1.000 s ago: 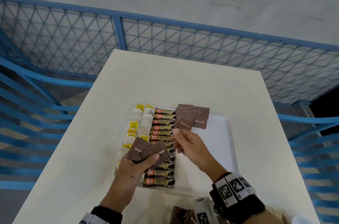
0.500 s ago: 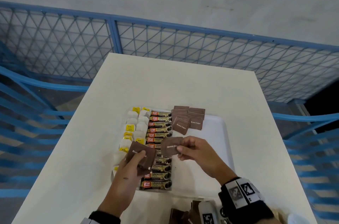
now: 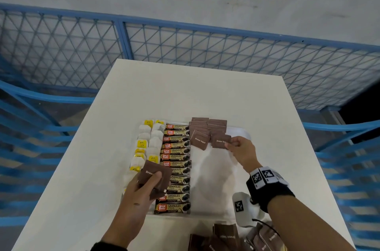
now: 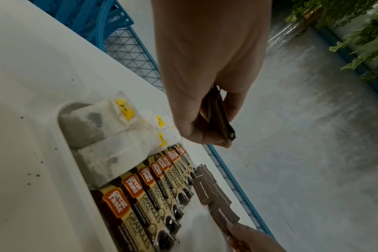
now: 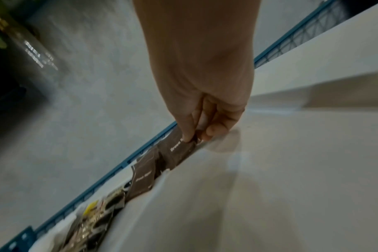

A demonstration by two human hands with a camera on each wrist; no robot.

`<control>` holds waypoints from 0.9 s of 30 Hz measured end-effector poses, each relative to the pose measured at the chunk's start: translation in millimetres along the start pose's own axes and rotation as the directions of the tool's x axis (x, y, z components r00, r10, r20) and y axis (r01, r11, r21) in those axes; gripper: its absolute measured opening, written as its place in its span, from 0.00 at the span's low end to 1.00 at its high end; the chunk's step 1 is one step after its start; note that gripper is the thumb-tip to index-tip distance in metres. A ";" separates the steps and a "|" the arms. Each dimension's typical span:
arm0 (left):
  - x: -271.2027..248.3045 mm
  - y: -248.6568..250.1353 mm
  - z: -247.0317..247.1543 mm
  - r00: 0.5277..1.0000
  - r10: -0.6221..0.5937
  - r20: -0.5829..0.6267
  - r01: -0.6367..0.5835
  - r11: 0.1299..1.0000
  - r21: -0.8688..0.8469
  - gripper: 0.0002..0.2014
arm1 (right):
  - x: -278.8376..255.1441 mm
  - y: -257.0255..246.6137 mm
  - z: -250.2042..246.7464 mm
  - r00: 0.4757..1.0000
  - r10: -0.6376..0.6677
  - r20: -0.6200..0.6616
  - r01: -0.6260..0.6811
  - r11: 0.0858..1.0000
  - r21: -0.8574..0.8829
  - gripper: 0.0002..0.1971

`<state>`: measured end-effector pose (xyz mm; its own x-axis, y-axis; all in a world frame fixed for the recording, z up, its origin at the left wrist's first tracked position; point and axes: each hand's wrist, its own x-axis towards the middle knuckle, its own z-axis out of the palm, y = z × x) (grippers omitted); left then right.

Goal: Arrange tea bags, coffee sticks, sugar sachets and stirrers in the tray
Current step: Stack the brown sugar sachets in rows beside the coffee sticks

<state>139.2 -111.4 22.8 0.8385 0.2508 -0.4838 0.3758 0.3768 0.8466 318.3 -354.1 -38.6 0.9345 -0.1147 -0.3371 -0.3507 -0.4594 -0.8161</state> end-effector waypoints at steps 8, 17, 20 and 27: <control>2.6 -2.3 -3.3 1.000 0.014 -0.003 -0.014 1.000 0.021 0.14 | 8.0 -6.9 17.6 0.997 -0.070 -0.028 0.066 0.991 -0.112 0.08; 4.1 -2.2 -0.6 1.000 0.029 0.002 -0.029 1.000 0.006 0.15 | 11.2 -9.0 17.1 0.995 -0.095 -0.039 0.092 0.993 -0.078 0.11; 3.5 -0.8 4.6 0.999 0.049 0.015 -0.049 0.999 0.001 0.16 | 4.1 -9.9 15.4 0.987 -0.129 -0.096 0.120 0.988 -0.094 0.14; 5.6 0.8 12.6 0.995 0.080 0.054 -0.079 0.996 -0.028 0.32 | -53.3 -31.3 22.8 0.978 -0.201 0.064 0.203 0.979 -0.022 0.04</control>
<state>149.1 -121.0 23.6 0.8860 0.2315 -0.4018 0.2974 0.3811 0.8754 278.1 -313.6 -5.8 0.9800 0.0364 -0.1956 -0.1527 -0.4926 -0.8568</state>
